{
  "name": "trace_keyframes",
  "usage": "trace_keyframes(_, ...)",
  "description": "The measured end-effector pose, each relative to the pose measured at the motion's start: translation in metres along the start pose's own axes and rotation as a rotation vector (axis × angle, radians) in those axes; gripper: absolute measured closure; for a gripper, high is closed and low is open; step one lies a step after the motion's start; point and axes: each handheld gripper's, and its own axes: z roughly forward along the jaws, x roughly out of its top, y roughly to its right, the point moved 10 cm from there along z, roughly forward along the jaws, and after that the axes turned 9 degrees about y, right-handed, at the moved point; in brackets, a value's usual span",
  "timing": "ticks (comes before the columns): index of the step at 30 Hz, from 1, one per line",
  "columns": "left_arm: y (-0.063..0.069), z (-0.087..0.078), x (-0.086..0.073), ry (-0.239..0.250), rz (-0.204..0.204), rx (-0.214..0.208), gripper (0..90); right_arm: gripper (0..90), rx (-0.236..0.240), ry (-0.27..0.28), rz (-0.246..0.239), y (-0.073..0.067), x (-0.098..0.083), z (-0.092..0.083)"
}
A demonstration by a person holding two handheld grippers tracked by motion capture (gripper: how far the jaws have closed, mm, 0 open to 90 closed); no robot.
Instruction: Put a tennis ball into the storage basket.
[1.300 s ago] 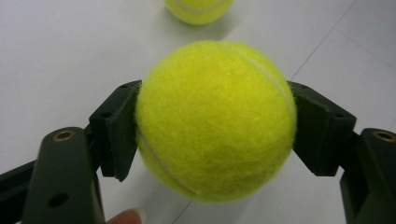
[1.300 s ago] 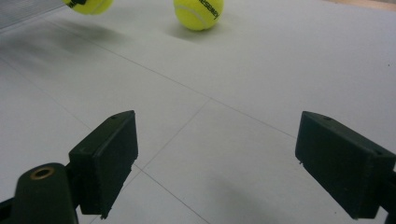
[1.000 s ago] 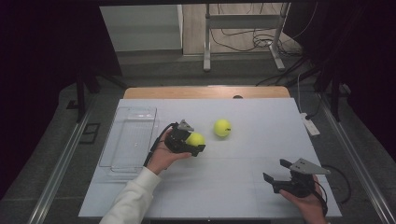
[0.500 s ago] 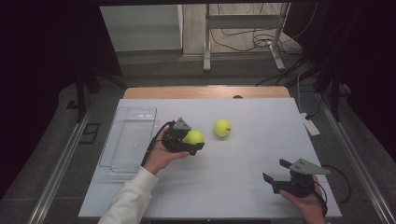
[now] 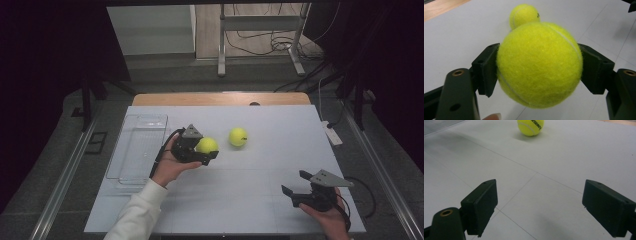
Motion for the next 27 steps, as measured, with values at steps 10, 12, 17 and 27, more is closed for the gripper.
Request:
trace_keyframes(10,-0.006,-0.009,0.004,0.024,-0.025,0.020,26.4,13.5,0.001,0.002,-0.002,-0.001,0.000,0.000)
trace_keyframes(12,-0.007,-0.011,0.005,0.027,-0.029,0.021,26.4,13.5,0.003,0.004,-0.005,-0.002,0.001,0.000)
trace_keyframes(17,-0.010,-0.014,0.006,0.036,-0.034,0.028,26.4,13.5,0.001,0.005,-0.003,-0.001,0.001,0.000)
trace_keyframes(27,-0.017,-0.028,0.014,0.081,-0.047,0.040,26.4,13.5,0.001,0.008,-0.002,-0.001,0.001,-0.001)
